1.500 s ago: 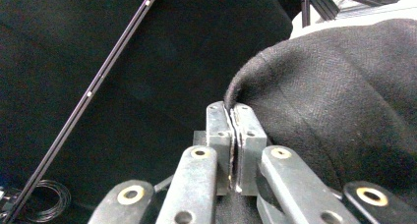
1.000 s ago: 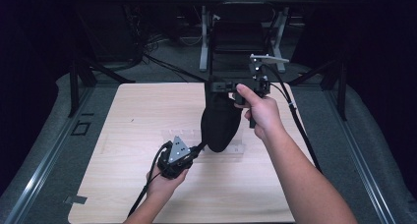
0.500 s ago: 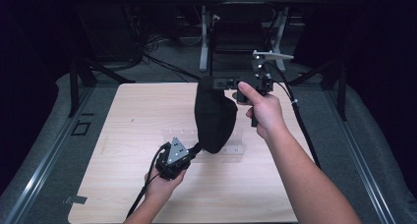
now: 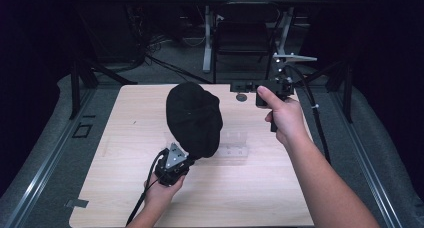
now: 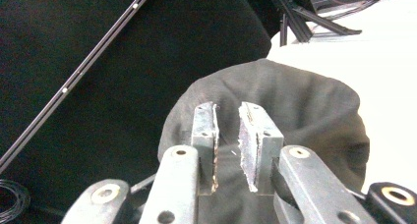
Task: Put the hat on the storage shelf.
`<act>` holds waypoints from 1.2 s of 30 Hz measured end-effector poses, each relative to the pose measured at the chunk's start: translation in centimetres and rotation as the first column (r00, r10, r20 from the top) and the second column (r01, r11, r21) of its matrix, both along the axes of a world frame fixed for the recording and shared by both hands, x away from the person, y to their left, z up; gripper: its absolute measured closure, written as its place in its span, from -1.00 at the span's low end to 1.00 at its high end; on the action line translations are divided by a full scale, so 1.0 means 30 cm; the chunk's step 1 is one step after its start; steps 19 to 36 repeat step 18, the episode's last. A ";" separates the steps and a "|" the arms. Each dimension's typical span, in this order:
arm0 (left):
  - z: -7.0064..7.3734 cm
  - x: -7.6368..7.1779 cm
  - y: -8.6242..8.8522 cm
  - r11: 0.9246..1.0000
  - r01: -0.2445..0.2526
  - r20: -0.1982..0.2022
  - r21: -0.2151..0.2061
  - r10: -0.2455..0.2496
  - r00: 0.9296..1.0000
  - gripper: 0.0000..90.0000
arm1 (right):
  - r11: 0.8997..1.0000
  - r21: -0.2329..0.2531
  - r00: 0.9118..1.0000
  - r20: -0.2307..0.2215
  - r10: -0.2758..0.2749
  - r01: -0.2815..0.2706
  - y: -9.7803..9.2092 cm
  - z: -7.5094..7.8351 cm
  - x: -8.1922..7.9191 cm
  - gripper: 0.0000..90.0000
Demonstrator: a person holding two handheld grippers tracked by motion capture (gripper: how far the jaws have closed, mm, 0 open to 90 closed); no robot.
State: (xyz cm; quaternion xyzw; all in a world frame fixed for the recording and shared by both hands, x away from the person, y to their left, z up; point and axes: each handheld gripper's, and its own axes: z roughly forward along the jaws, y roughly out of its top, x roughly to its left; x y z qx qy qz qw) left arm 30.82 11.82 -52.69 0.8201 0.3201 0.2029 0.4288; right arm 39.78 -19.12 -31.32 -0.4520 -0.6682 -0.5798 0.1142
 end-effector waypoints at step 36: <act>-0.021 -0.036 0.161 0.992 -0.084 -0.108 -0.090 0.074 0.991 -0.09 | 0.981 -0.165 0.990 0.116 -0.081 0.100 -0.098 -0.006 -0.077 0.64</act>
